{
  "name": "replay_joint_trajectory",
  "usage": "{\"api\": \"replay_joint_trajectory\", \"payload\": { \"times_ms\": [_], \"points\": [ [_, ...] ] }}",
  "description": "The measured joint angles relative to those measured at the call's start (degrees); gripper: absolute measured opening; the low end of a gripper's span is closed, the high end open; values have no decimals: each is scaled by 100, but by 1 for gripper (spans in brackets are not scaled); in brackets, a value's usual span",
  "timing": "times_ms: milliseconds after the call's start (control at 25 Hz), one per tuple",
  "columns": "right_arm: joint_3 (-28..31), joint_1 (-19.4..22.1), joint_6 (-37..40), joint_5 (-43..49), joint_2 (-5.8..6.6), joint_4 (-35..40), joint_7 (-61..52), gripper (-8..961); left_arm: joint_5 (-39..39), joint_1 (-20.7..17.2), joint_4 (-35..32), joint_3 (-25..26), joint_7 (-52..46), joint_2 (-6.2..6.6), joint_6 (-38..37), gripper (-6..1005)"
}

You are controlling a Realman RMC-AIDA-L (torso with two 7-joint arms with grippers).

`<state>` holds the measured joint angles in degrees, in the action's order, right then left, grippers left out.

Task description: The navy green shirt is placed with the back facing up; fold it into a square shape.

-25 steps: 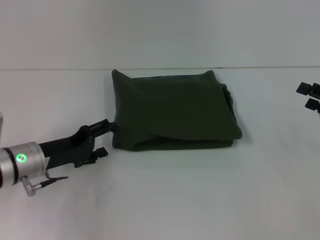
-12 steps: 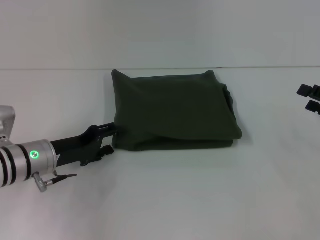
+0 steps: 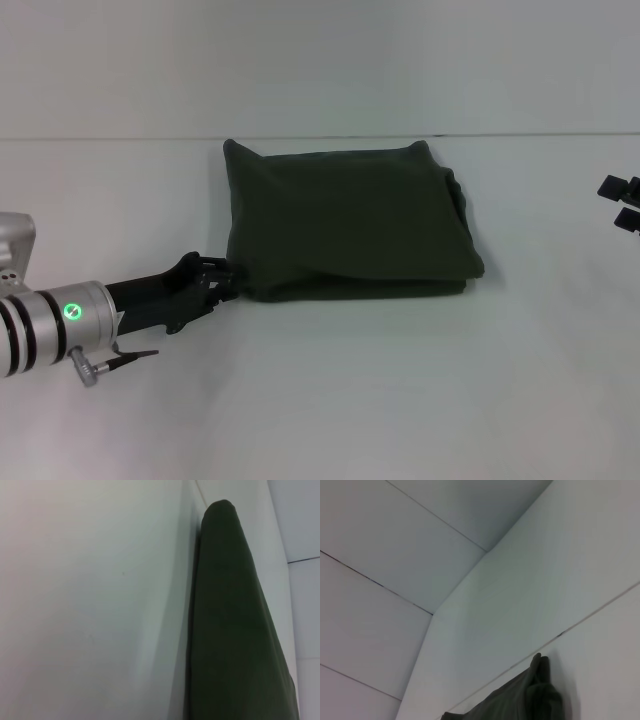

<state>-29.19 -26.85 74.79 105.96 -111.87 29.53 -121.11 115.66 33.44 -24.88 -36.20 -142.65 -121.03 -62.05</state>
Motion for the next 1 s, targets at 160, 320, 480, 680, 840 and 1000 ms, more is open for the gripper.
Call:
{"api": "replay_joint_trajectory", "payload": {
  "times_ms": [160,320,480,680,840,1000],
  "points": [
    [1,5,2,-3,-8,0,0,851,1,20,1,-50,23,-5,-11,419],
    [6,19,7,-9,-10,0,0,851,14,24,-18,-71,189,-21,-98,270],
    [16,35,9,-16,-10,0,-9,851,11,-46,-107,-44,532,-23,-562,88],
    [35,46,9,-16,-13,0,-41,851,154,-401,-465,-19,510,1,-1183,28],
    [46,48,17,-15,-26,0,-47,851,284,-689,-722,14,358,30,-1281,30],
    [56,38,33,-15,-47,-1,-48,851,597,-739,-801,364,330,115,-1364,32]
  ]
}}
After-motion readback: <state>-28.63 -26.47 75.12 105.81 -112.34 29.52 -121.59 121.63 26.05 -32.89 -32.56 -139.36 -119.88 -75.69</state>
